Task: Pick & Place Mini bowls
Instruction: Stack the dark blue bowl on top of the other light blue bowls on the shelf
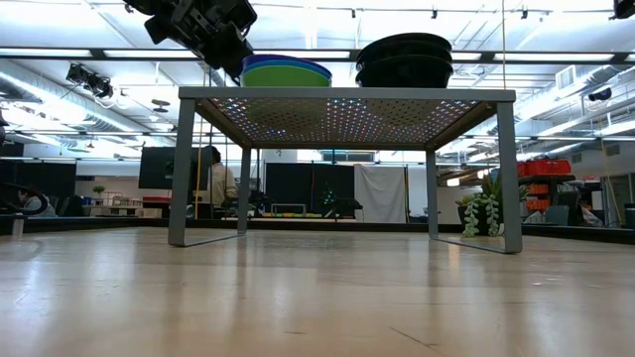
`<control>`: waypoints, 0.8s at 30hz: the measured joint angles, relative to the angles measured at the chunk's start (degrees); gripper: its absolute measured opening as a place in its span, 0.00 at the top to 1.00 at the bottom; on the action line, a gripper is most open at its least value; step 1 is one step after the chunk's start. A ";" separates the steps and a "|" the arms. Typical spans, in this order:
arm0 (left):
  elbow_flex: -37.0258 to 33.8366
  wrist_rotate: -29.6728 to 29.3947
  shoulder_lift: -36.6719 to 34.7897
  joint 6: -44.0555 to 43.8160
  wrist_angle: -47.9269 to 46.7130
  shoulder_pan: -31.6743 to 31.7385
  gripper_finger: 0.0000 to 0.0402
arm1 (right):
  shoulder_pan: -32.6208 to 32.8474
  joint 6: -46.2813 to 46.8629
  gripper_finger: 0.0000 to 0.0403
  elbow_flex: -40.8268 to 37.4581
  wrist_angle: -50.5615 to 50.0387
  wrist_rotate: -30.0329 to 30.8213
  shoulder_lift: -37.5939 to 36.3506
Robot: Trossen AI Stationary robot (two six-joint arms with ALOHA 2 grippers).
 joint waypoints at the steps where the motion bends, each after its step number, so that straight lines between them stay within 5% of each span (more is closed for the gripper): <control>1: 0.01 -0.14 0.00 0.25 -0.34 0.00 1.00 | -0.01 0.00 0.94 0.00 0.00 0.00 0.00; 24: 0.01 -2.21 0.02 1.29 -2.70 0.00 1.00 | -0.01 -0.01 0.94 0.00 0.00 -0.02 0.00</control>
